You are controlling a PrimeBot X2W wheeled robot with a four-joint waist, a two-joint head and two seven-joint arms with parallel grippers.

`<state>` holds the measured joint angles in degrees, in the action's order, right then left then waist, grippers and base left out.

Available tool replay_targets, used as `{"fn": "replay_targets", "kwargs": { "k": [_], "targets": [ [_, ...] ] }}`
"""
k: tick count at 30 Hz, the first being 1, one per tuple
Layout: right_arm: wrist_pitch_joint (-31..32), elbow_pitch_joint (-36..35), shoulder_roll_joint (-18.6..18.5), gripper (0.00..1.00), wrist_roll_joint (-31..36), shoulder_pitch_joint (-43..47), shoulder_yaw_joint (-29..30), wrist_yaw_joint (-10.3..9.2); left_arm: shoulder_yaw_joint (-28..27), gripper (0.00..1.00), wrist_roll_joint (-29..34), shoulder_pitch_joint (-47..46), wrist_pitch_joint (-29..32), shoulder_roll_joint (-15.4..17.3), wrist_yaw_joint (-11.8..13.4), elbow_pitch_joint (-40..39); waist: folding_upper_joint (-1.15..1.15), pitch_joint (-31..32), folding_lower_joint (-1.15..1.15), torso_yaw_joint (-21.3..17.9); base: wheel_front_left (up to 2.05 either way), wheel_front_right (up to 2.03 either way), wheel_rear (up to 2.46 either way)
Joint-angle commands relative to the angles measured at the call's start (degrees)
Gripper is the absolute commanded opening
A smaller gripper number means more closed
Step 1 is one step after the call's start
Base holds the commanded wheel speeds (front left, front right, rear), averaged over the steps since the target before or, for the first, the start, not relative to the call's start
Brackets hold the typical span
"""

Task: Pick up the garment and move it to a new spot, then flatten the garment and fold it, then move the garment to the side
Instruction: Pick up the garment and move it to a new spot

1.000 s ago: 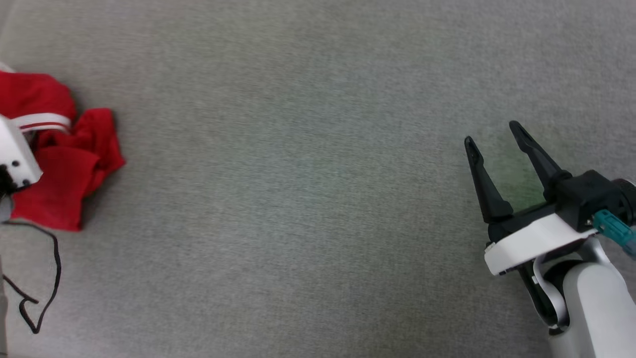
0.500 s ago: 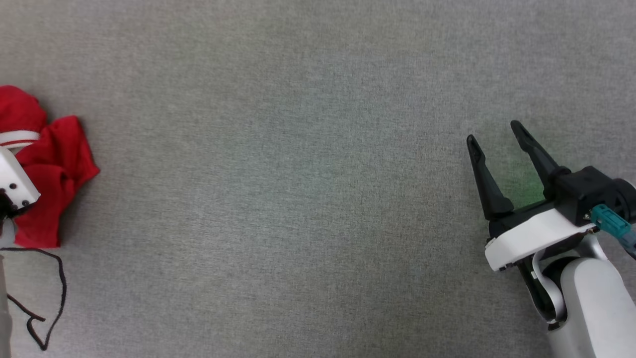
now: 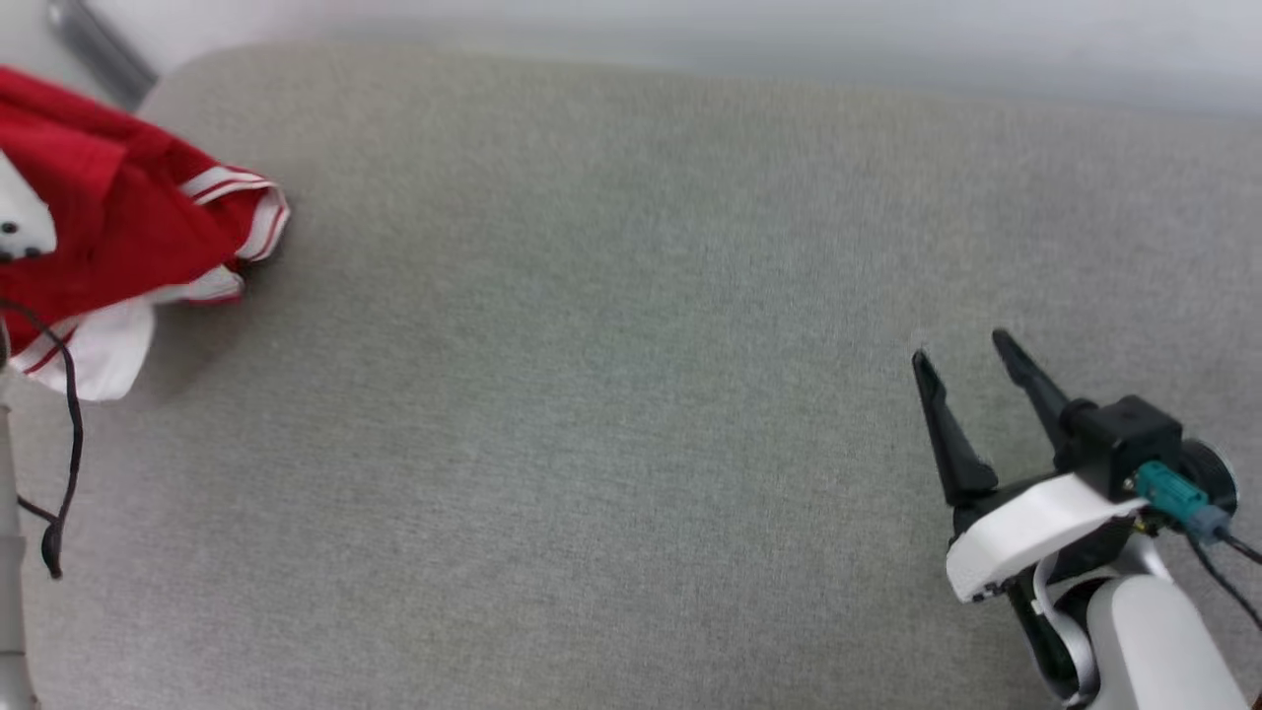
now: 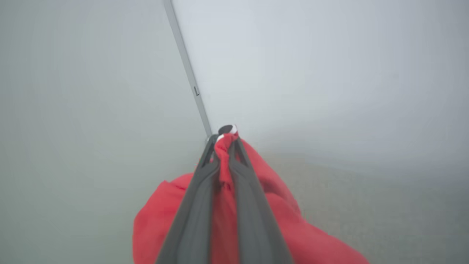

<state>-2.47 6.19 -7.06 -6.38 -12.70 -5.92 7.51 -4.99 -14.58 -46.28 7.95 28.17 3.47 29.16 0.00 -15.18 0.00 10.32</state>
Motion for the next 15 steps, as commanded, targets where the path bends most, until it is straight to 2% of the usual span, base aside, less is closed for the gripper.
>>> {"fn": "replay_targets", "kwargs": {
  "k": [1, 3, 6, 10, 15],
  "targets": [
    [0.1, 0.3, 0.4, 1.00, 0.3, 1.0, 0.0, -0.04, 0.3, 0.00, 0.5, -0.9, -1.2, 0.1, -0.3, 0.0, 0.00, 3.4, 0.00, 0.6, 0.00, 0.00, 0.00],
    [0.3, 0.3, 1.1, 1.00, 0.3, 2.3, 0.5, -0.04, 1.8, 0.00, 0.8, -2.4, -5.6, -1.0, -1.6, 0.3, 0.00, 5.9, 0.00, 0.0, 0.00, 0.00, 0.00],
    [0.6, 0.3, 1.7, 1.00, 0.4, 3.6, 1.0, -0.04, 3.3, 0.00, 0.8, -3.4, -8.2, -2.8, -2.4, -0.1, 0.00, 8.2, 0.00, -1.3, 0.00, 0.00, 0.00],
    [0.8, 0.2, 2.4, 1.00, 0.5, 4.9, 1.7, -0.04, 5.2, 0.00, 0.6, -3.6, -9.2, -5.0, -3.2, -1.3, 0.00, 10.0, 0.00, -3.2, 0.00, 0.00, 0.00],
    [1.4, -0.8, 3.0, 1.00, 0.8, 6.8, 3.3, -0.04, 8.8, 0.00, -0.7, -1.6, -8.8, -10.1, -5.1, -4.9, 0.00, 11.7, 0.00, -7.1, 0.00, 0.00, 0.00]
  ]
}}
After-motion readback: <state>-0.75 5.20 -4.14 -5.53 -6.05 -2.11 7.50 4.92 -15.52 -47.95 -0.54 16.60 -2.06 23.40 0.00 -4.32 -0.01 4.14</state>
